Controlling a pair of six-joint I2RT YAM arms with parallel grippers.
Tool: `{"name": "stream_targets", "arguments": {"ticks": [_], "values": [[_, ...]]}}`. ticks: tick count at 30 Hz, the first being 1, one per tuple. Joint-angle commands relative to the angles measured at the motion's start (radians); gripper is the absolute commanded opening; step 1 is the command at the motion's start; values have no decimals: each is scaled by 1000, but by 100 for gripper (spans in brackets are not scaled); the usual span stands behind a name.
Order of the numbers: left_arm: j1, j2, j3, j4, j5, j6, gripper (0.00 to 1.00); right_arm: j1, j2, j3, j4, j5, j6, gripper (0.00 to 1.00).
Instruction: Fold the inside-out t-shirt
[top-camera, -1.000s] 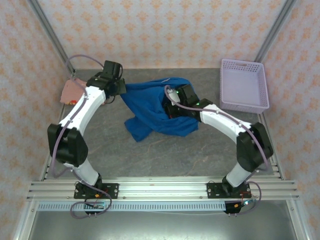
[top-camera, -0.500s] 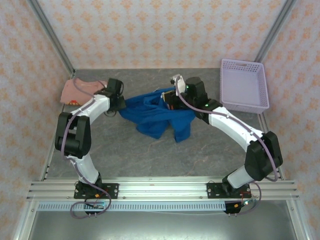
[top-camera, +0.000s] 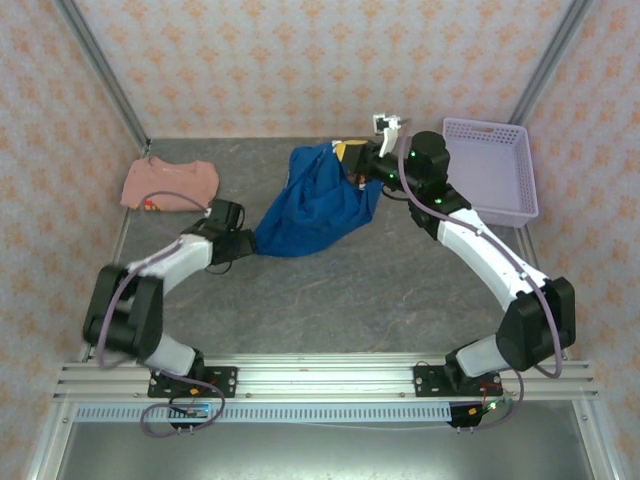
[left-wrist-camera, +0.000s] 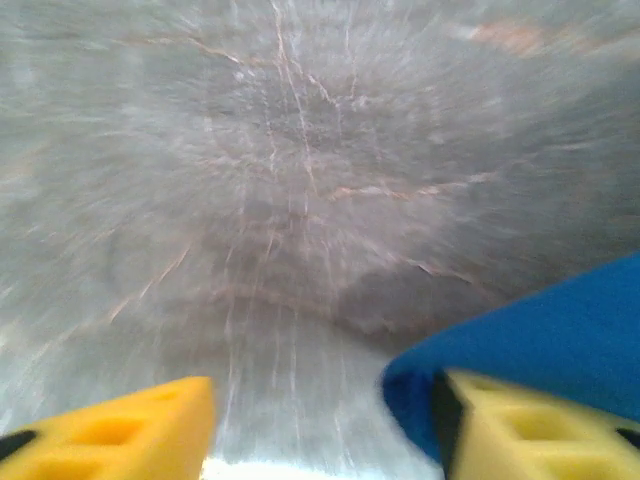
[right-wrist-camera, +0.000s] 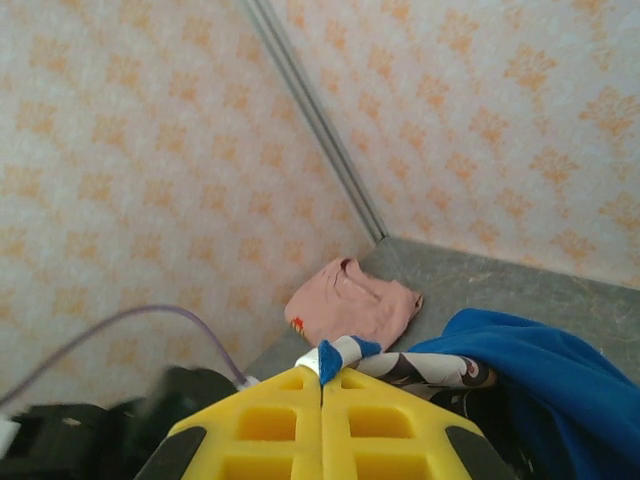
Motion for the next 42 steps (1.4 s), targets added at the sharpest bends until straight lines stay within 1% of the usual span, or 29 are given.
{"name": "stream_targets", "arguments": {"ticks": [1, 2, 4, 6, 8, 9, 12, 13, 14, 16, 17, 18, 20, 21, 23, 24, 26, 28, 29, 31, 32, 33, 35, 36, 37, 38, 40, 41, 42], "values": [[-1, -251, -24, 133, 114, -30, 81, -7, -31, 85, -125, -115, -138, 0], [-2, -287, -23, 186, 195, -26, 84, -7, -25, 107, -171, -138, -170, 0], [-12, -286, 19, 273, 365, 3, 86, -7, -12, 141, -233, -176, -212, 0], [-60, -233, 113, 237, 410, 93, 89, -7, -1, 163, -263, -188, -231, 0], [-123, -165, 208, 165, 396, 205, 95, -8, 1, 171, -274, -199, -238, 0], [-143, -127, 245, 151, 411, 239, 95, -8, -1, 173, -278, -206, -240, 0], [-170, -22, 331, 178, 492, 248, 96, -8, 0, 179, -283, -219, -238, 0], [-182, 17, 365, 179, 501, 247, 94, -8, 0, 180, -286, -225, -234, 0], [-189, 56, 399, 181, 508, 243, 87, -8, -1, 179, -285, -231, -232, 0], [-189, 134, 481, 136, 488, 228, 59, -8, -14, 178, -305, -229, -245, 0], [-181, 176, 520, 90, 423, 207, 42, -7, -30, 181, -326, -220, -263, 0], [-160, 209, 543, 69, 379, 169, 29, -9, -50, 185, -348, -211, -281, 0], [-76, 249, 537, 88, 371, 26, 9, -11, -93, 190, -368, -192, -307, 0], [-19, 266, 507, 131, 395, -88, 6, -15, -116, 192, -366, -183, -311, 0], [68, 294, 455, 201, 430, -264, 5, -26, -157, 189, -321, -174, -280, 0], [95, 304, 434, 218, 432, -299, 5, -32, -174, 181, -276, -171, -252, 0], [124, 318, 413, 201, 415, -306, 5, -53, -210, 153, -136, -143, -151, 0], [126, 322, 403, 145, 362, -271, 7, -84, -223, 135, 9, -98, -10, 0], [127, 316, 384, 135, 338, -262, 9, -100, -223, 127, 74, -58, 74, 0], [126, 295, 345, 119, 292, -240, 17, -105, -208, 148, 96, 5, 138, 0], [127, 272, 325, 108, 262, -220, 20, -105, -186, 172, 75, 16, 162, 0], [126, 244, 306, 94, 238, -194, 27, -104, -168, 188, 54, 21, 176, 0], [122, 157, 259, 89, 201, -142, 46, -91, -130, 220, -11, 14, 163, 0], [114, 104, 233, 98, 183, -116, 50, -78, -114, 238, -74, 14, 126, 0], [102, 55, 212, 97, 164, -89, 51, -60, -95, 263, -172, 33, 73, 0], [94, 22, 203, 75, 156, -68, 50, -28, -71, 296, -328, 75, -17, 0], [92, 8, 205, 28, 170, -49, 43, 36, -35, 283, -504, 205, -117, 0], [91, 10, 201, 14, 175, -45, 40, 74, -9, 248, -546, 250, -145, 8], [92, 14, 191, 14, 178, -43, 38, 107, 25, 213, -563, 281, -157, 19]]}}
